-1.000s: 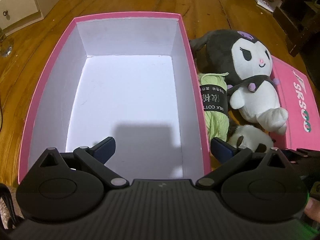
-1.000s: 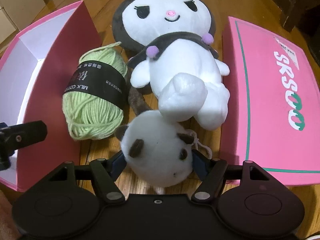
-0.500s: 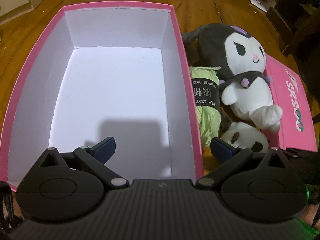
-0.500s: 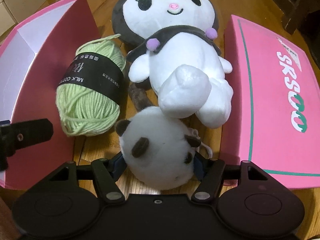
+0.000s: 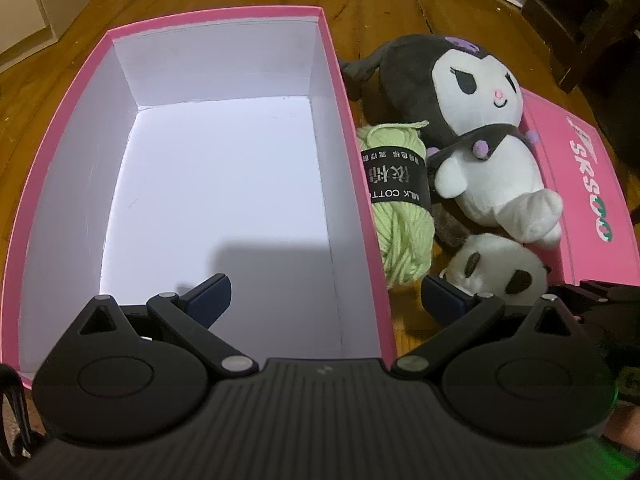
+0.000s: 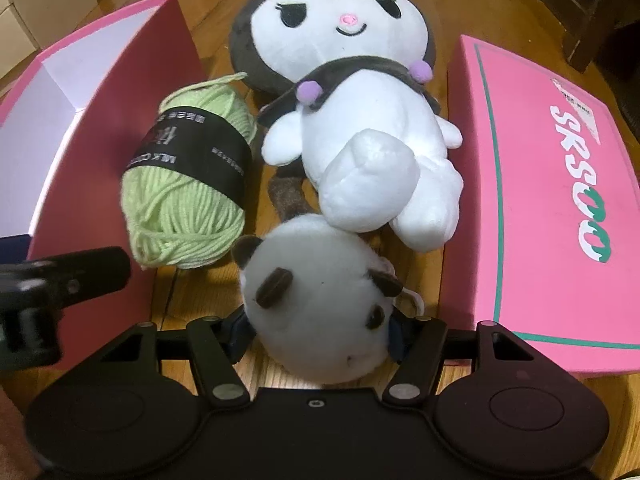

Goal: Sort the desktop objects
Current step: 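Move the right tool down onto the white panda plush and close it, then lift the panda plush with the right tool and lower it into the pink box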

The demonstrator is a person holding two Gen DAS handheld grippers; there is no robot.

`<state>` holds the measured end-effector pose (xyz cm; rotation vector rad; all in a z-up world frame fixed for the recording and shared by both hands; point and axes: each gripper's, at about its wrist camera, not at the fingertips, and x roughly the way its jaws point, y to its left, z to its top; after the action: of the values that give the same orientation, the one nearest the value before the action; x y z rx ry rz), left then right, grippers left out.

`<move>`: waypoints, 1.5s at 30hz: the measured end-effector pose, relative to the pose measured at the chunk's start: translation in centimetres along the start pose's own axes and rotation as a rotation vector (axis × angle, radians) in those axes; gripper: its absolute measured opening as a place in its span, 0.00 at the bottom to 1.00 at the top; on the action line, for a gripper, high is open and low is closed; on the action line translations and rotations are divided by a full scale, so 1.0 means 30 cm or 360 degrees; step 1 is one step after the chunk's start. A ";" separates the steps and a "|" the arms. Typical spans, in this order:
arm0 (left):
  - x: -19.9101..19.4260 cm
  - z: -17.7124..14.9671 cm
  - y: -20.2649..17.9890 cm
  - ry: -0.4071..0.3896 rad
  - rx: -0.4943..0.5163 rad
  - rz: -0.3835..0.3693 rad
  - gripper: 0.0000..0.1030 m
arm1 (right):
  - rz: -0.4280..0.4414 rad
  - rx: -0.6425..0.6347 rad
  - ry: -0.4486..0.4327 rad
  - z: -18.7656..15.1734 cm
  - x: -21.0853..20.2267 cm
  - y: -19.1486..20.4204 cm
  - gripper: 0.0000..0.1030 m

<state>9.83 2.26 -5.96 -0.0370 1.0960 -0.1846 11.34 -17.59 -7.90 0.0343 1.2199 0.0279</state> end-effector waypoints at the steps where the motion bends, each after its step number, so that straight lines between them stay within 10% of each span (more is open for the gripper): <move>1: -0.003 0.001 0.000 -0.0007 0.0006 -0.0001 1.00 | 0.0003 0.0003 -0.0006 0.002 -0.008 -0.001 0.66; 15: -0.110 0.094 0.026 -0.0143 -0.0055 -0.0136 1.00 | 0.0079 0.0127 -0.0194 -0.069 -0.194 -0.015 0.66; 28: -0.407 0.121 0.199 -0.0448 -0.0063 -0.0104 1.00 | 0.0258 -0.0133 -0.0533 0.003 -0.357 0.319 0.66; 37: -0.347 0.134 0.274 -0.0423 -0.0136 0.0202 1.00 | 0.0341 -0.0445 -0.0381 0.027 -0.288 0.538 0.65; 45: -0.225 0.168 0.294 -0.0222 -0.0120 0.0209 1.00 | 0.0329 -0.0540 -0.0239 0.030 -0.209 0.578 0.65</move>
<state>12.46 11.74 1.23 -0.0446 0.9623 -0.0222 9.97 -0.53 -1.00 -0.1321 1.0444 0.4053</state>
